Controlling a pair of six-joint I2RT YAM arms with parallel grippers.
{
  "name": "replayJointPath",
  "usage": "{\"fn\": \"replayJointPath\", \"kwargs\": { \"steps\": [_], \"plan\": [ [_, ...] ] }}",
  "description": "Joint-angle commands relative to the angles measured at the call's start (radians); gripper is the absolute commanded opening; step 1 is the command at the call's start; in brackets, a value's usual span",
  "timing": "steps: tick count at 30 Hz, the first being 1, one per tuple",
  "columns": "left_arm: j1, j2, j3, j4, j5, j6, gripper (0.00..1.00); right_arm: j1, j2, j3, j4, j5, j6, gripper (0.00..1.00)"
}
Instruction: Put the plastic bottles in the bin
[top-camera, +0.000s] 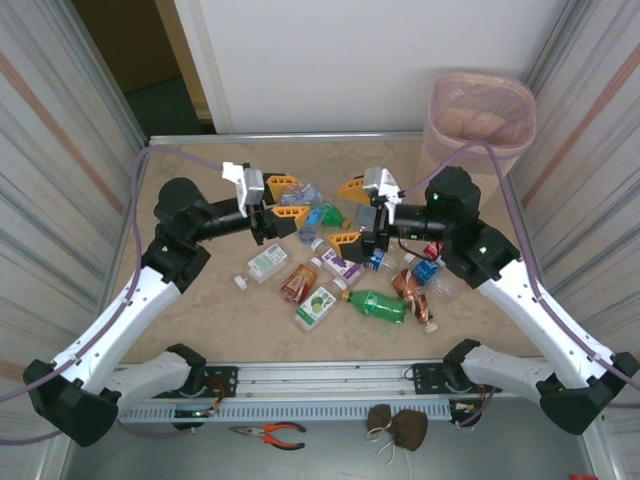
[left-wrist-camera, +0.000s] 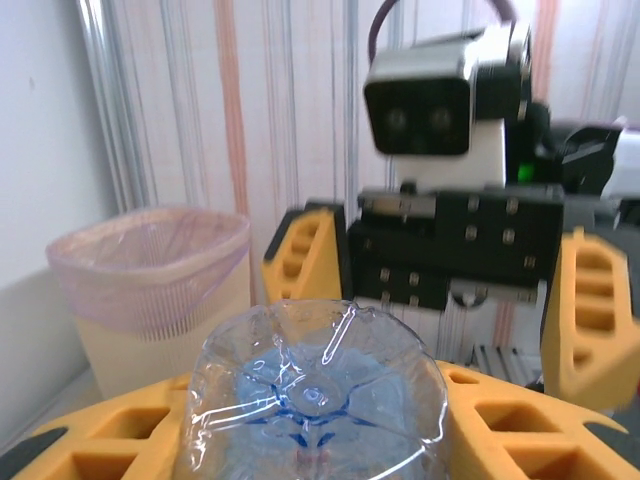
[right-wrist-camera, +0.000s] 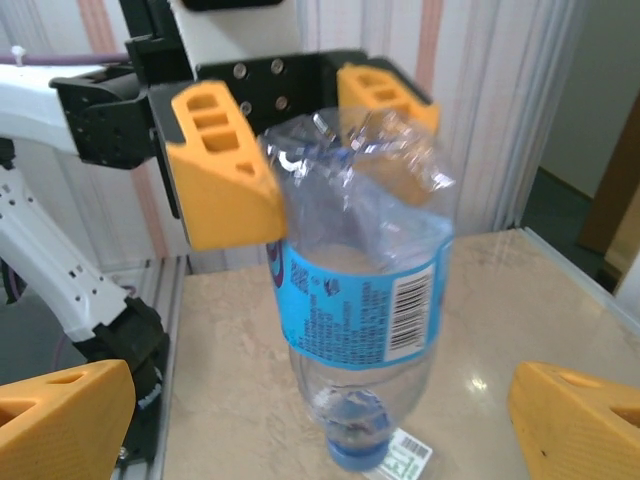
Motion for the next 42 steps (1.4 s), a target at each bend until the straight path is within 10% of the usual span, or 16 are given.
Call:
{"fn": "replayJointPath", "kwargs": {
  "steps": [1,42],
  "plan": [
    [-0.013,-0.020,0.014,0.133,0.054,-0.080,0.48,0.050,0.015,-0.012,0.102,0.081,0.007,0.95],
    [-0.108,-0.029,0.077,0.113,0.030,-0.029,0.68,0.132,0.021,0.023,0.131,0.120,0.020,0.51]
  ]
}}
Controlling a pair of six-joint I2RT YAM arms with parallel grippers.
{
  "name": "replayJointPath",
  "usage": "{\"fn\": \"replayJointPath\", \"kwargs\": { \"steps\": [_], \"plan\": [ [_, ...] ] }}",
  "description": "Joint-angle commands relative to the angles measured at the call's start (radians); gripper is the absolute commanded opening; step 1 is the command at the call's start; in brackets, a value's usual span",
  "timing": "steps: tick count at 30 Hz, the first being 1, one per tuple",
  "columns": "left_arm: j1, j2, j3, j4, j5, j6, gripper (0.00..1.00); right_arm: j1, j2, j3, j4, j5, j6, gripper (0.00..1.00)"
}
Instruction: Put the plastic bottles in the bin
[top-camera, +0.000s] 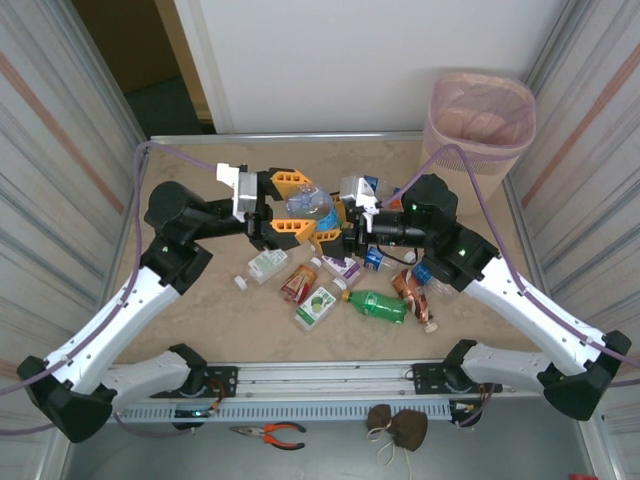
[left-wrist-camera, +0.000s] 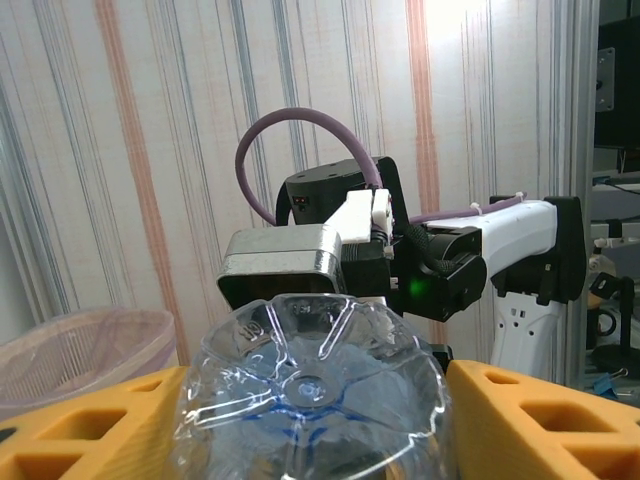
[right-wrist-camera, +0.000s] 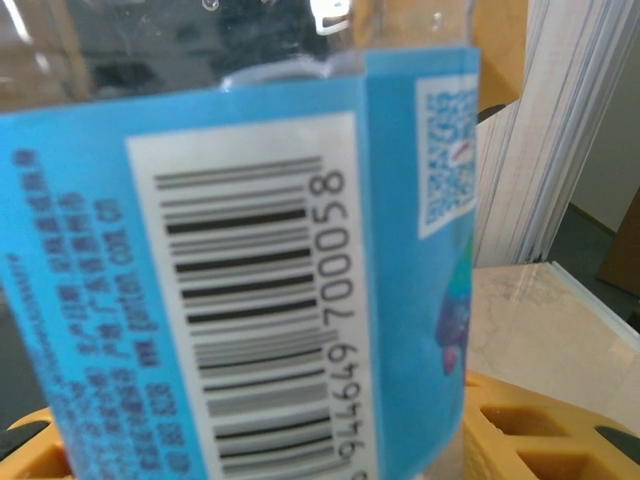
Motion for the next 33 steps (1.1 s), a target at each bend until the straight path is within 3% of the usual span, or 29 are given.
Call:
{"fn": "replayJointPath", "kwargs": {
  "steps": [1,7,12,20,24,33],
  "plan": [
    [-0.008,-0.039,-0.007,0.008,-0.028,0.023,0.70,0.007,-0.028,0.031,0.024,0.048,0.017,0.51],
    [-0.008,-0.084,-0.036,-0.025,-0.083,0.058,0.76,-0.009,-0.046,0.038,-0.010,0.116,-0.003,0.51],
    [-0.008,-0.128,-0.075,-0.033,-0.134,0.073,0.78,-0.094,-0.057,0.076,-0.064,0.142,0.030,0.50],
    [-0.008,-0.179,-0.106,-0.070,-0.177,0.099,0.78,-0.383,-0.041,0.170,-0.125,0.176,0.133,0.49],
    [-0.008,-0.199,-0.112,-0.090,-0.185,0.107,0.78,-0.547,-0.001,0.229,-0.148,0.282,0.210,0.48],
    [-0.008,-0.243,-0.120,-0.144,-0.221,0.132,0.78,-0.842,0.233,0.469,-0.270,0.354,0.374,0.43]
  ]
}}
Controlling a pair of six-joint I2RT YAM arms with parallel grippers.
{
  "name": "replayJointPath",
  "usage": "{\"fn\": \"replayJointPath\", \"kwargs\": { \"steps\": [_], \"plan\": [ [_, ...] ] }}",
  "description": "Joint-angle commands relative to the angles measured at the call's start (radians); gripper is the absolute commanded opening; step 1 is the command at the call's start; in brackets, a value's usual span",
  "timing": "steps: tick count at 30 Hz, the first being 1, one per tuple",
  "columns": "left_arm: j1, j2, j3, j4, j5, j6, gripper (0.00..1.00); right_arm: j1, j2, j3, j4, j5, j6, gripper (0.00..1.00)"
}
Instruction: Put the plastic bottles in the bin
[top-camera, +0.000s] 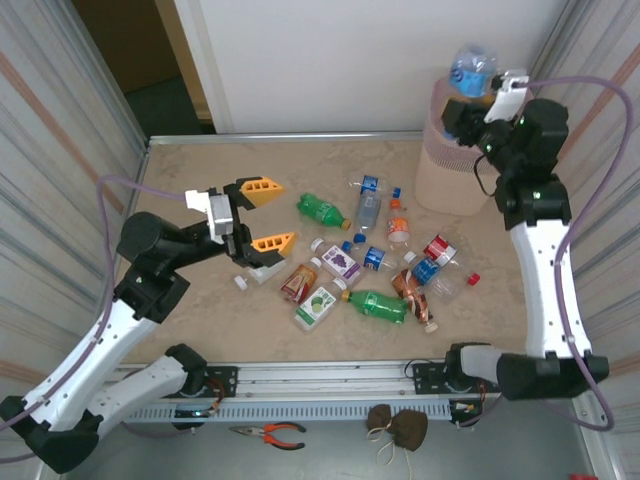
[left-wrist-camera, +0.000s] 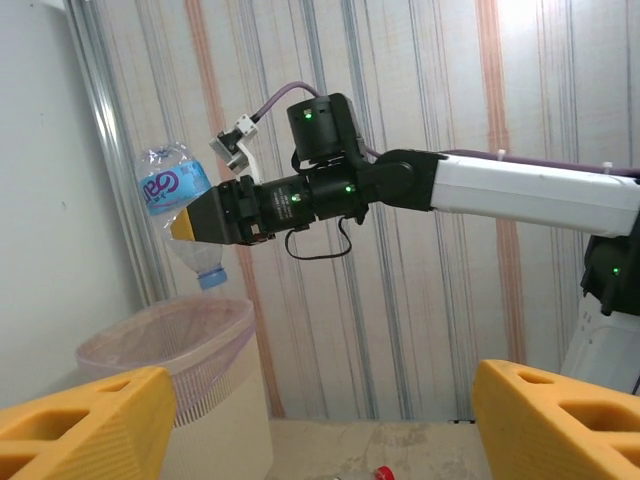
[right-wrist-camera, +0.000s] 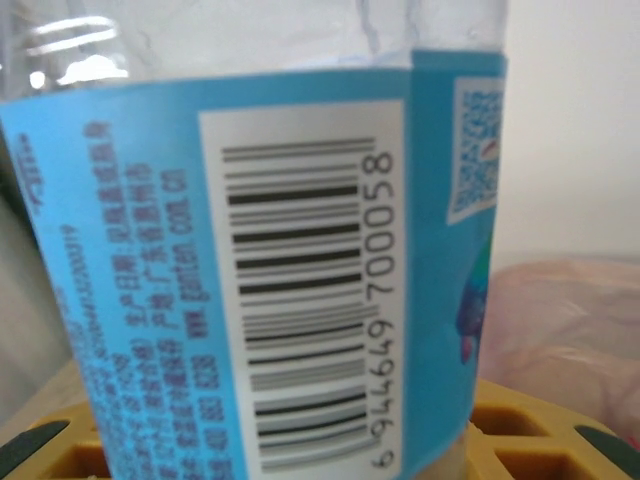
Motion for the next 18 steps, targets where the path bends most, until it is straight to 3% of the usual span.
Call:
{"fn": "replayJointPath", "kwargs": {
  "steps": [1,10,18],
  "plan": [
    [-0.008,-0.031,-0.008,-0.026,-0.032,0.031,0.78,-0.063,0.090,0.097,-0.083,0.044,0.082,0.43],
    [-0.007,-0.049,-0.026,-0.097,-0.177,0.054,0.78,-0.202,0.423,0.419,-0.274,-0.031,0.131,0.43],
    [-0.008,-0.029,-0.013,-0.215,-0.308,0.069,0.78,-0.224,0.726,0.736,-0.560,-0.061,0.118,0.43]
  ]
}}
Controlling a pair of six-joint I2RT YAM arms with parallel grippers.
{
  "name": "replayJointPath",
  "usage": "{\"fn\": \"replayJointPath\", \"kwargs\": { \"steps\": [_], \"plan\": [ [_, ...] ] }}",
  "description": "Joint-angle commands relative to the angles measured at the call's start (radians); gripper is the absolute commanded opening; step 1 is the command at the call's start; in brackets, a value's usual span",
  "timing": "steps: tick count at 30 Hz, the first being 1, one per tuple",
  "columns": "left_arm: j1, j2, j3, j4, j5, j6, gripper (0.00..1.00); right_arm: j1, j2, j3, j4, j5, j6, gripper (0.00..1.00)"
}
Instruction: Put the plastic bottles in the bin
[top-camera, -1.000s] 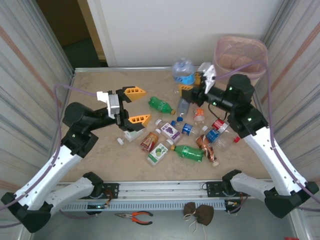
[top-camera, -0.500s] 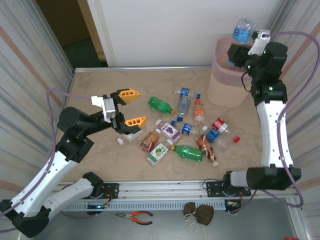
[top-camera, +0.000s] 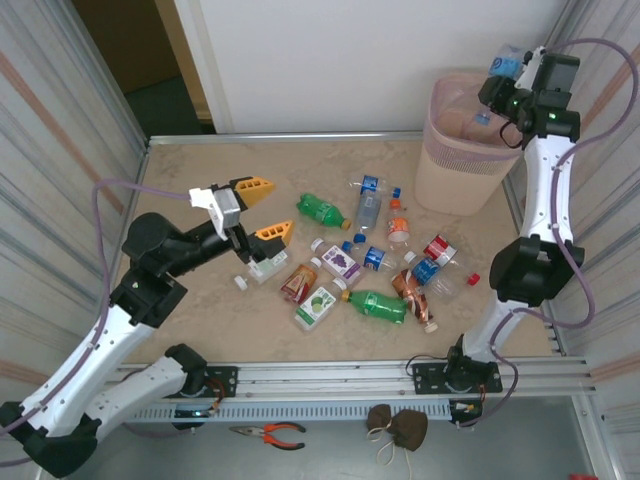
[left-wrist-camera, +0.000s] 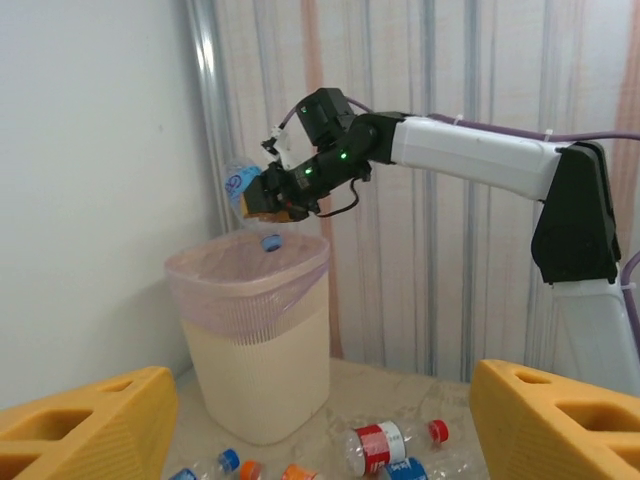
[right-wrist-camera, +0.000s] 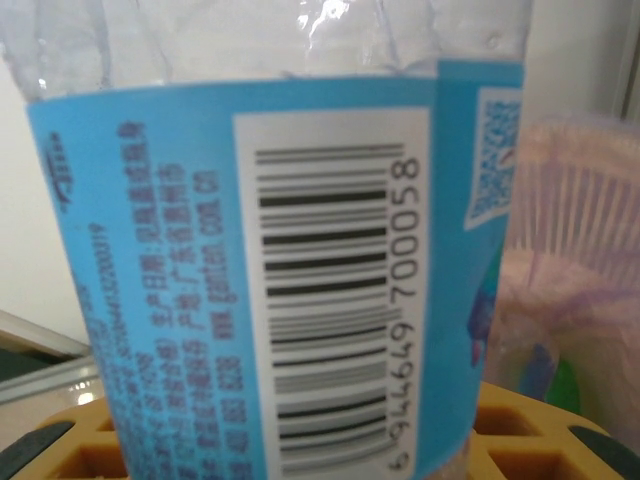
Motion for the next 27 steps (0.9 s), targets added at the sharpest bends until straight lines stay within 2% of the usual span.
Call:
{"fn": "replayJointPath", "kwargs": {
  "steps": [1,9,21,27],
  "plan": [
    [-0.007,0.003,0.006,-0.056,-0.098,0.026,0.78,0.000,0.142,0.183,-0.192,-0.048,0.012,0.43],
    [0.002,0.025,0.006,-0.104,-0.108,0.027,0.79,0.006,0.323,0.301,-0.370,-0.085,-0.030,0.46],
    [0.040,0.052,0.013,-0.166,-0.106,0.017,0.78,0.030,0.469,0.308,-0.424,-0.002,-0.094,0.51],
    [0.057,0.058,0.015,-0.206,-0.129,-0.003,0.78,0.032,0.531,0.312,-0.429,0.013,-0.095,0.56]
  ]
}}
